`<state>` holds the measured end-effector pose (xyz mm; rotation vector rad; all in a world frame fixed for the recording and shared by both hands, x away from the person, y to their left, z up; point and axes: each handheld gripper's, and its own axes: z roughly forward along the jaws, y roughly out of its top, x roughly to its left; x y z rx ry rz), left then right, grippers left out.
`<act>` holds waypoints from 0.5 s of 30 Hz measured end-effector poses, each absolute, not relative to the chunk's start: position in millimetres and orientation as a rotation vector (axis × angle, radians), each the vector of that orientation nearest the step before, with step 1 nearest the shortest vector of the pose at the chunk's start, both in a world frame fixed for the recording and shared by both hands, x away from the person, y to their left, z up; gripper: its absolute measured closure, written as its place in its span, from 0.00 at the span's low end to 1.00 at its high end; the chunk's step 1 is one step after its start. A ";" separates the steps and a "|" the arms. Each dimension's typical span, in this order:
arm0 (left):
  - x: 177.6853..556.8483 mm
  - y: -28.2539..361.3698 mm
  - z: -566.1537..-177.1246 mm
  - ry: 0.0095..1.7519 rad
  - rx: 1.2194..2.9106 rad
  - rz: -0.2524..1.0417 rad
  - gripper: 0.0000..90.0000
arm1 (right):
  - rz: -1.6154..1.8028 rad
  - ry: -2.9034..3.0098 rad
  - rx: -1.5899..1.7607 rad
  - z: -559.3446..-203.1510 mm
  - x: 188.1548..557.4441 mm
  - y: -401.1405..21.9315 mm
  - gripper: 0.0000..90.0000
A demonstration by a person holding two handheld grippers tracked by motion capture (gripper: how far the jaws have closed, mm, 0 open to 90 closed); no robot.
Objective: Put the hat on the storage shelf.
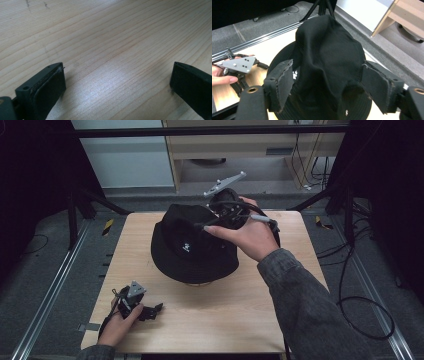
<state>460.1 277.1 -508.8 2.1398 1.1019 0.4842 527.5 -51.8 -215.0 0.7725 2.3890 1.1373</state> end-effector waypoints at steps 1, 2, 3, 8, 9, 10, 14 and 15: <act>460.2 277.1 -508.9 1.101 2.139 0.483 0.00 | 1.136 2.381 0.779 -215.6 526.5 -54.3 0.25; 460.2 277.1 -508.9 1.101 2.139 0.483 0.00 | 1.138 2.373 0.778 -216.2 525.9 -56.3 0.24; 460.2 277.1 -508.9 1.101 2.139 0.483 0.00 | 1.144 2.365 0.787 -217.0 525.0 -59.0 0.22; 460.1 277.0 -509.0 1.103 2.137 0.484 0.00 | 1.134 2.341 0.817 -223.3 522.0 -72.6 0.15; 460.1 277.0 -509.0 1.103 2.137 0.484 0.00 | 1.137 2.335 0.821 -224.4 521.3 -75.8 0.14; 460.1 277.0 -509.0 1.103 2.137 0.484 0.00 | 1.140 2.326 0.830 -225.8 520.5 -78.9 0.13; 460.1 276.9 -509.0 1.103 2.136 0.484 0.00 | 1.144 2.301 0.851 -232.3 517.4 -92.8 0.10; 460.1 276.9 -509.0 1.103 2.136 0.484 0.00 | 1.143 2.298 0.857 -234.4 516.3 -96.4 0.09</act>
